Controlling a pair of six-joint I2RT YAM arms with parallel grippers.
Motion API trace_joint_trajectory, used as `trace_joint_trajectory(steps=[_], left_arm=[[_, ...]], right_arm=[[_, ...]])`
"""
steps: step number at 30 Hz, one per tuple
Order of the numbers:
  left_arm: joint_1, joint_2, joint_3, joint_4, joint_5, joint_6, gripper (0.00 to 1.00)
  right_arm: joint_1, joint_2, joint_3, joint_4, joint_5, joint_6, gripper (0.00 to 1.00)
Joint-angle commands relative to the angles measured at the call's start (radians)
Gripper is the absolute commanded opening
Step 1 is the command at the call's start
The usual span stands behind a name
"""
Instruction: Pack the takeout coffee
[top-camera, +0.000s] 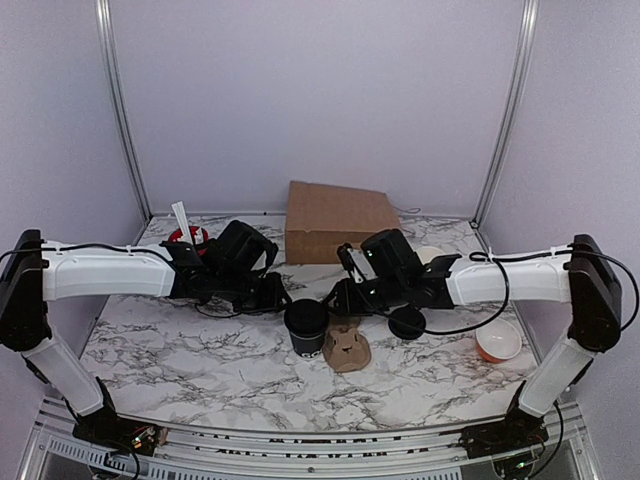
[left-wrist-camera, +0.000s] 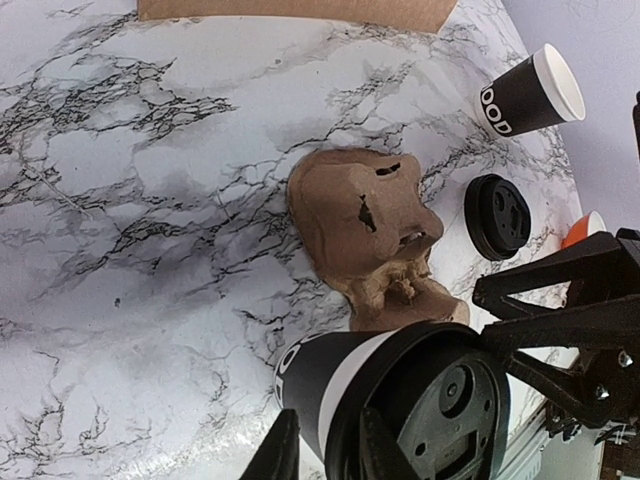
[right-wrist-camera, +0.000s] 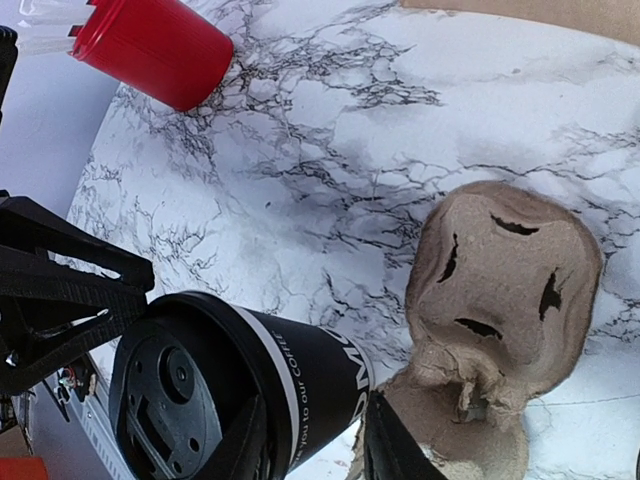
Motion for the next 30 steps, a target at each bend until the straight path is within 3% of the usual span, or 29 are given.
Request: trace_joint_trajectory(steps=[1,15,25,30], left_arm=[[-0.001,-0.053,-0.02,-0.028,-0.015,0.01,0.21],[0.015,-0.108,-0.059,-0.041,-0.026,0.015,0.21],[0.018,-0.126,-0.054,-0.059,0.0,0.048,0.22],[0.027,-0.148,-0.075,-0.057,0.027,0.047,0.25]], right_arm=[[0.023,0.036,0.062,-0.03,-0.021,-0.019,0.32],[0.047,0.105,0.167,-0.081,-0.02,-0.05,0.39],[0.023,0.004,0.119,-0.096,0.039,-0.062,0.61],[0.042,-0.019,0.107,-0.1,0.025,-0.073,0.66]])
